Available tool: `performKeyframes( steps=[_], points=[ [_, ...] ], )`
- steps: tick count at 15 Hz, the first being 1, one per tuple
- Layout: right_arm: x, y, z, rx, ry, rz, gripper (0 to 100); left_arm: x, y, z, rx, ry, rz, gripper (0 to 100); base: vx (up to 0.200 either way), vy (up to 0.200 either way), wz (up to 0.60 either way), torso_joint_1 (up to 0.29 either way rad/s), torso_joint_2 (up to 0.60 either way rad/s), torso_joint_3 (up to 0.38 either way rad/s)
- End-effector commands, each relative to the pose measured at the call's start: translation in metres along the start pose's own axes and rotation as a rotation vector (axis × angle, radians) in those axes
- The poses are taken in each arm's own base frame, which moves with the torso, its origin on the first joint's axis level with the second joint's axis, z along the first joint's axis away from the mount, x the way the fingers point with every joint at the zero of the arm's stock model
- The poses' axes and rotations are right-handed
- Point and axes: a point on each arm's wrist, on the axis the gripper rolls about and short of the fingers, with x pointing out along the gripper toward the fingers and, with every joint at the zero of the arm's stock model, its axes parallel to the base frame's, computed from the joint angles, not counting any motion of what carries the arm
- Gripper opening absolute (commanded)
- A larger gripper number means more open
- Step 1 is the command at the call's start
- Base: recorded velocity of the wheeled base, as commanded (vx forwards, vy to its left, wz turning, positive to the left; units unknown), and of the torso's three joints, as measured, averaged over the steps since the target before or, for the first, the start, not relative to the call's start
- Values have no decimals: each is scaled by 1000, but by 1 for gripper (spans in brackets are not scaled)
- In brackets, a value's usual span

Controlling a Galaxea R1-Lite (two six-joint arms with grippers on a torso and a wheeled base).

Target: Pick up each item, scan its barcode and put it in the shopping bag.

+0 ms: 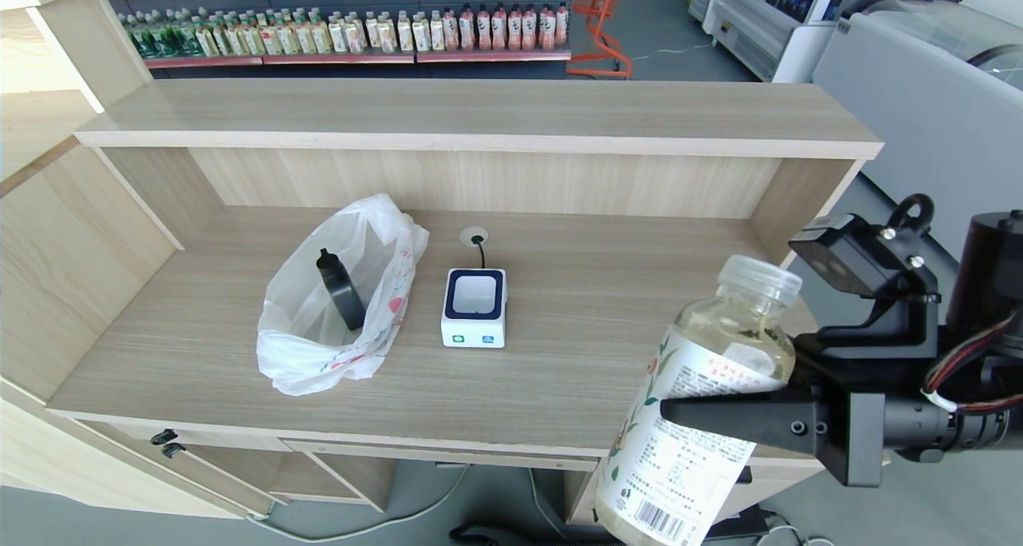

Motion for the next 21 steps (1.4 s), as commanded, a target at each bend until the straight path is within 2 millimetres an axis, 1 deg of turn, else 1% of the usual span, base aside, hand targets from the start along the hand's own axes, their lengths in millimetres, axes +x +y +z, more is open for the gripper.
performKeyframes(
  steps=[1, 3, 10, 13, 14, 15, 16, 18, 19, 20, 21],
  points=[
    [5, -6, -3, 3, 16, -5, 0, 0, 0, 0, -1, 1, 0, 100, 0, 0, 0, 0, 0, 0],
    [8, -9, -4, 3, 23, -1, 0, 0, 0, 0, -1, 1, 0, 100, 0, 0, 0, 0, 0, 0],
    [7, -6, -1, -10, 15, 6, 0, 0, 0, 0, -1, 3, 0, 100, 0, 0, 0, 0, 0, 0],
    [9, -10, -2, -95, 19, -7, 0, 0, 0, 0, 1, 0, 0, 100, 0, 0, 0, 0, 0, 0],
    [6, -21, -4, -264, 23, -93, 0, 0, 0, 0, -1, 1, 0, 100, 0, 0, 0, 0, 0, 0],
    [2, -34, -5, -383, 38, -190, 0, 0, 0, 0, 1, 1, 0, 100, 0, 0, 0, 0, 0, 0],
    [-1, -43, -6, -449, 52, -250, 0, 0, 0, 0, -1, 1, 0, 100, 0, 0, 0, 0, 0, 0],
    [-25, -82, -1, -758, 148, -548, 0, 0, 0, 0, 1, 1, 0, 100, 0, 0, 0, 0, 0, 0],
    [-33, -90, 3, -838, 169, -627, 0, 0, 0, 0, -1, 1, 0, 100, 0, 0, 0, 0, 0, 0],
    [-35, -92, 4, -866, 173, -650, 0, 0, 0, 0, 1, 1, 0, 100, 0, 0, 0, 0, 0, 0],
    [-37, -98, 8, -946, 166, -715, 0, 0, 0, 0, 1, 1, 0, 100, 0, 0, 0, 0, 0, 0]
  ],
)
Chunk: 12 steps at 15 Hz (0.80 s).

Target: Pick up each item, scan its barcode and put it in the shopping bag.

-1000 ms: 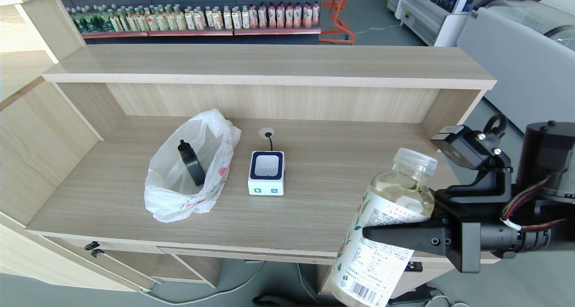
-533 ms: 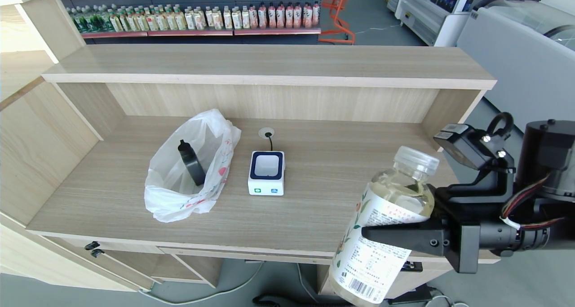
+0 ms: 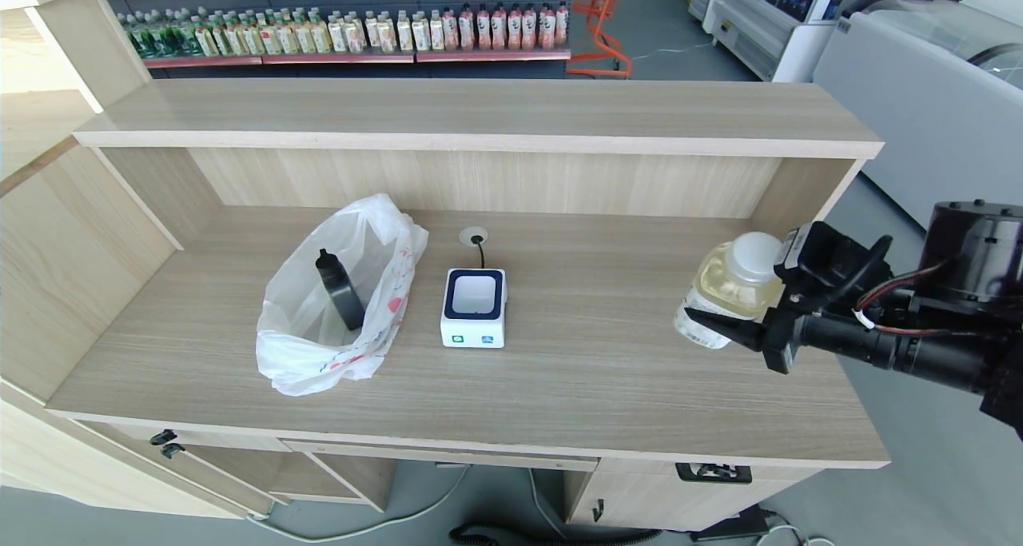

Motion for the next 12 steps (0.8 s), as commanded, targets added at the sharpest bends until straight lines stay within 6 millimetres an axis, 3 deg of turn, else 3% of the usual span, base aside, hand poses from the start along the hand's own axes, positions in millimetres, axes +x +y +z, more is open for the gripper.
performKeyframes(
  steps=[1, 7, 12],
  points=[
    [8, -9, -14, -33, 45, -74, 0, 0, 0, 0, 1, 1, 0, 100, 0, 0, 0, 0, 0, 0],
    [-1, -26, -21, -270, 96, -150, 0, 0, 0, 0, -1, 1, 0, 100, 0, 0, 0, 0, 0, 0],
    [-14, -35, -7, -316, 84, -211, 0, 0, 0, 0, 1, 1, 0, 100, 0, 0, 0, 0, 0, 0]
  ],
)
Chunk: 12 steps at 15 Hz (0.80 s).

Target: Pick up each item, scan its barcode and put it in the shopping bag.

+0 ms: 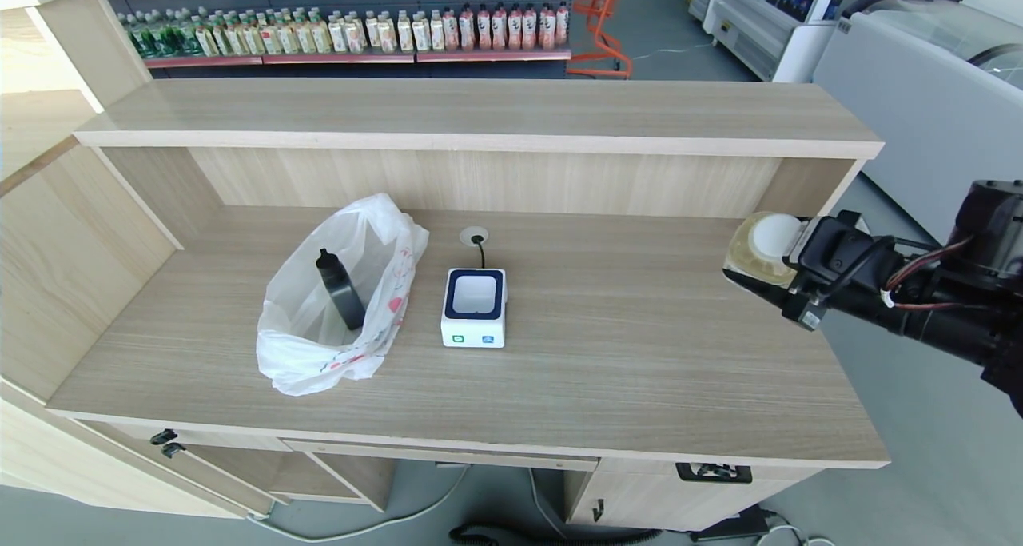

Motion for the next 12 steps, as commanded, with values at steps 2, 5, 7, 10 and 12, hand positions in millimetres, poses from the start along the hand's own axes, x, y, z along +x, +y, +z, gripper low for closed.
performKeyframes(
  steps=[2, 5, 7, 10, 12],
  points=[
    [-14, -7, 10, -11, -16, -33, 0, 0, 0, 0, 0, 2, 0, 100, 0, 100, 0, 4, 1, -1],
    [-26, -4, 15, -9, -23, -35, 0, 0, 0, 0, 0, 2, 0, 100, 0, 200, 0, -1, -1, 4],
    [-36, 3, 17, 15, -25, -19, 0, 0, 0, 0, 0, 2, 0, 100, 0, 200, 0, 5, 10, 2],
    [-45, 5, 23, 68, -55, -11, 0, 0, 0, 0, 0, 0, 0, 100, 0, 200, 0, -2, 1, 2],
    [-47, 3, 25, 78, -66, -19, 0, 0, 0, 0, 1, 0, -1, 100, 0, 200, 0, 0, 2, 0]
  ],
)
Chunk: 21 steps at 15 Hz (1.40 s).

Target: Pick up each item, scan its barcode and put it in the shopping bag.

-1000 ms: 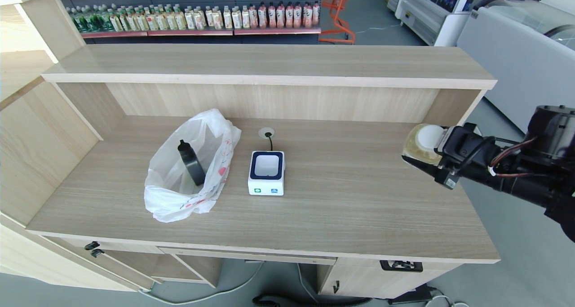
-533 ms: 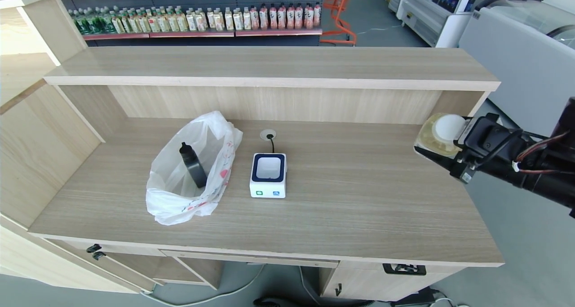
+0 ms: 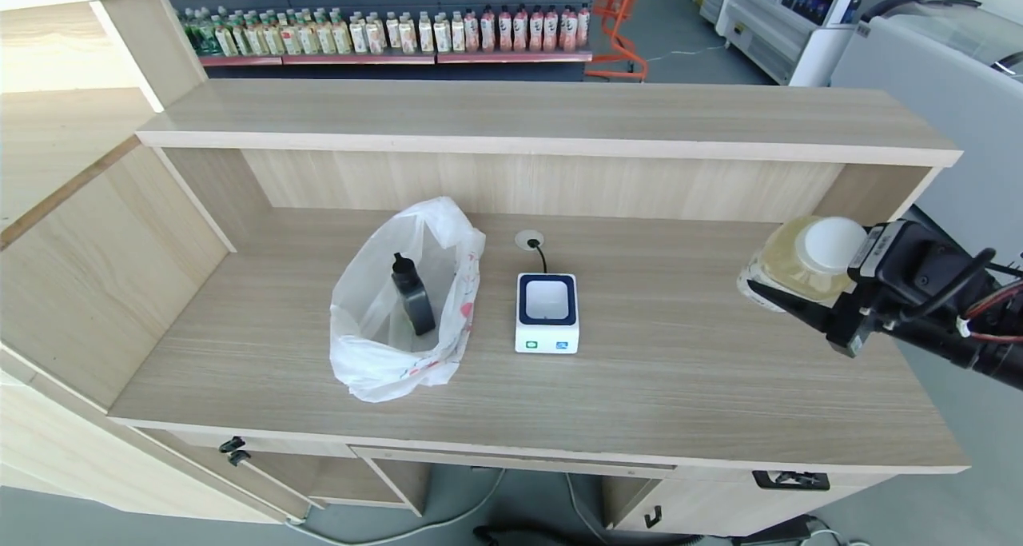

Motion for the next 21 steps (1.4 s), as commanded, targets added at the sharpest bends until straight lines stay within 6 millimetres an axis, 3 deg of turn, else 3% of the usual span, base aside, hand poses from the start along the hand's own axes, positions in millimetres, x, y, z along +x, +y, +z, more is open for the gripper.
performKeyframes(
  steps=[1, 4, 8, 14, 21],
  points=[
    [-6, -4, 6, 14, -17, -23, 0, 0, 0, 0, 2, 0, -1, 100, 0, 200, 0, 2, -2, 2],
    [-13, 1, 5, 35, -7, -16, 0, 0, 0, 0, 0, 2, 1, 100, 0, 200, 0, 2, 1, 2],
    [-21, 11, 3, 48, 4, 11, 0, 0, 0, 0, 0, 0, -1, 100, 0, 0, 0, 0, 0, 0],
    [-10, 17, -5, 82, -6, 71, 0, 0, 0, 0, 0, 0, -1, 100, 200, 0, 0, 2, -1, 3],
    [14, 34, -24, 140, -63, 231, 0, 0, 0, 0, -1, 0, 1, 100, 0, 0, 0, 0, 0, 0]
  ],
)
